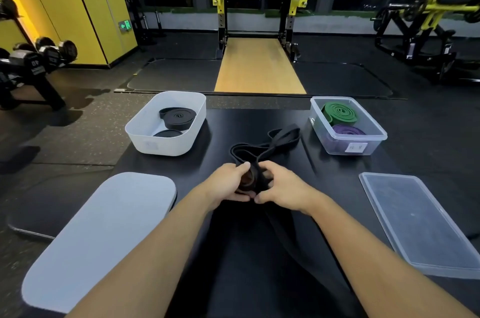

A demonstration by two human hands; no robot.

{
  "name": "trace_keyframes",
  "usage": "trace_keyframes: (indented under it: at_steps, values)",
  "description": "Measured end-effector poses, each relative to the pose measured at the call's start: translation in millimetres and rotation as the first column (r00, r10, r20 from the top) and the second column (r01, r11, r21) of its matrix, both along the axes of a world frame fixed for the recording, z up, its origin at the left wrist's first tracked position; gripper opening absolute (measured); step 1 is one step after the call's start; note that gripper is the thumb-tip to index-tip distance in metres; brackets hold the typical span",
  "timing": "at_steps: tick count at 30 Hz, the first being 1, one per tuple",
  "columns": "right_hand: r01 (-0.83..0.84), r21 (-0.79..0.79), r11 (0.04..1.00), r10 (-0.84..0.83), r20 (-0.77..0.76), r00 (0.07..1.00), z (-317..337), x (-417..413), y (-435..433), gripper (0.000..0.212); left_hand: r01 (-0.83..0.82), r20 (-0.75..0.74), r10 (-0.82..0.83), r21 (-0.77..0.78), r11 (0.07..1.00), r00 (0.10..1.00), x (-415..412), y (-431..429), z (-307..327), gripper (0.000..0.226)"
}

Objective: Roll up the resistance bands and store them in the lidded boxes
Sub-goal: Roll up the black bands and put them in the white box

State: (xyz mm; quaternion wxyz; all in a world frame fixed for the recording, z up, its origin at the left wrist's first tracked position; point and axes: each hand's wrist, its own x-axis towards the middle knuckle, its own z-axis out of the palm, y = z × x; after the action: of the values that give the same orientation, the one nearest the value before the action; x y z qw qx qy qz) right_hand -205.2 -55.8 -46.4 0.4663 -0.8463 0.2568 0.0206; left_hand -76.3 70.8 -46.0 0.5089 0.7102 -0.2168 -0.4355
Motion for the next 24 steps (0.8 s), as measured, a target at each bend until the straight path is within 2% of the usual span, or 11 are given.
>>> trace_keyframes:
  at_steps: [2, 4, 5, 7, 9, 10, 13, 16, 19, 20, 24]
  values:
    - [0.124, -0.128, 0.984, -0.115, 0.077, 0.99, 0, 0, -4, 0.061, 0.04, -0.04, -0.041, -0.012, 0.999, 0.998, 7, 2, 4, 0.047]
    - [0.352, -0.168, 0.921, -0.315, 0.213, 0.925, 3, 0, -6, 0.042, -0.073, -0.112, 0.068, -0.045, 0.996, 0.991, 15, 0, 5, 0.042]
    - [0.501, -0.103, 0.859, -0.455, 0.293, 0.841, 6, -1, -8, 0.037, -0.16, -0.149, 0.151, -0.056, 0.985, 0.977, 20, -2, 3, 0.038]
    - [0.694, 0.168, 0.7, -0.689, 0.416, 0.593, 8, -2, -14, 0.037, -0.339, -0.188, 0.32, -0.078, 0.938, 0.929, 32, -7, -5, 0.031]
    - [0.711, 0.39, 0.586, -0.797, 0.437, 0.417, 3, -2, -24, 0.032, -0.502, -0.17, 0.482, -0.108, 0.858, 0.86, 42, -10, -14, 0.027]
    - [0.712, 0.413, 0.568, -0.81, 0.434, 0.394, -1, -2, -28, 0.024, -0.564, -0.135, 0.549, -0.125, 0.816, 0.825, 46, -10, -18, 0.027]
    - [0.722, 0.381, 0.577, -0.813, 0.358, 0.46, -15, -3, -37, 0.005, -0.57, -0.013, 0.572, -0.11, 0.814, 0.82, 47, -8, -17, 0.04]
    - [0.724, 0.347, 0.596, -0.803, 0.262, 0.535, -18, 0, -46, 0.029, -0.444, 0.05, 0.442, 0.018, 0.896, 0.895, 44, -11, -18, 0.05]
    - [0.699, 0.295, 0.651, -0.759, 0.28, 0.589, -10, 9, -51, 0.066, -0.447, 0.021, 0.447, 0.004, 0.894, 0.894, 43, -14, -17, 0.055]
    - [0.679, 0.27, 0.683, -0.73, 0.298, 0.615, -6, 12, -50, 0.07, -0.451, 0.018, 0.451, -0.009, 0.893, 0.892, 42, -14, -15, 0.052]
    - [0.569, 0.106, 0.815, -0.548, 0.458, 0.7, 15, 32, -47, 0.047, -0.386, 0.057, 0.383, 0.074, 0.92, 0.922, 42, -12, -3, 0.033]
